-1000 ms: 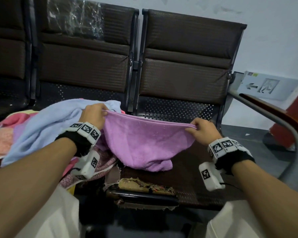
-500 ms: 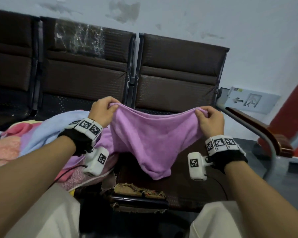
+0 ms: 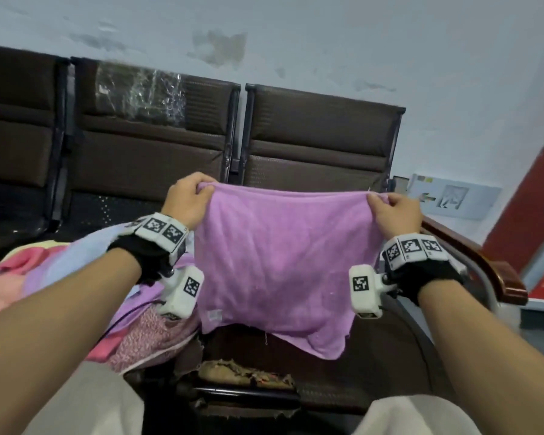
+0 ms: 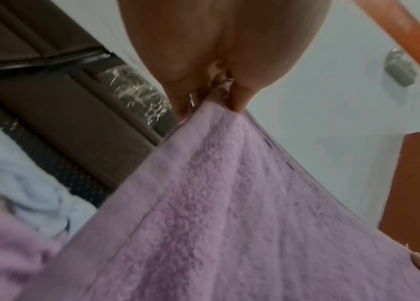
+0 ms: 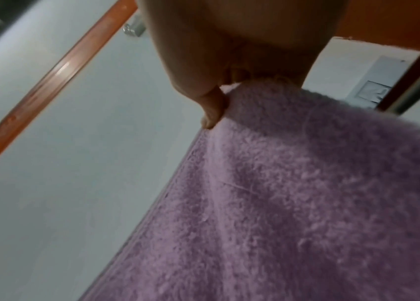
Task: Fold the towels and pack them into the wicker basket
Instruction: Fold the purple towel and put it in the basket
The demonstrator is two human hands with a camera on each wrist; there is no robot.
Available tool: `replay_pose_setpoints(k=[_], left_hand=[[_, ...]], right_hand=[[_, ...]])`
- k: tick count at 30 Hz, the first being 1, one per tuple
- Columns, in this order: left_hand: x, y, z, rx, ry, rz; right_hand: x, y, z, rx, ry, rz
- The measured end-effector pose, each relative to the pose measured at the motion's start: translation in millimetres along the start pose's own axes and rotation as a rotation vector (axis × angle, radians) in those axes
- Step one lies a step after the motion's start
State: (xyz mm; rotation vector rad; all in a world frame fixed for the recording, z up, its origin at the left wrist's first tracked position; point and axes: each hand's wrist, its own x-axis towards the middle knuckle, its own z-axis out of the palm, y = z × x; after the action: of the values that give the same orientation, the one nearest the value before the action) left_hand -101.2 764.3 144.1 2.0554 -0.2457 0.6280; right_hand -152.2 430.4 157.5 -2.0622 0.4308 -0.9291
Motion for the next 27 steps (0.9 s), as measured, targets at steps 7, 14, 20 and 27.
replay_pose_setpoints(k=[7,14,20,27], left_hand=[[-3.1,-49.6,55.7,-0.110,-0.152,-0.257],[-8.9,-89.8,85.5,-0.166,-0.213,-0.261],[-9.7,-111.5,91.0,-0.266,-0.154,-0.334],[-15.2,-100.6,96.7,-0.394,-0.239,-0.330]], right_hand=[[-11.3,66.9,47.4,0.118,-0.077,0.220],[-19.7,98.7,81.4,0.346,-0.262,0.320],[-40.0,80.6,94.5,0.435,-0.558,0.274],[-53.9,62.7,102.2,0.729,-1.136,0.335]])
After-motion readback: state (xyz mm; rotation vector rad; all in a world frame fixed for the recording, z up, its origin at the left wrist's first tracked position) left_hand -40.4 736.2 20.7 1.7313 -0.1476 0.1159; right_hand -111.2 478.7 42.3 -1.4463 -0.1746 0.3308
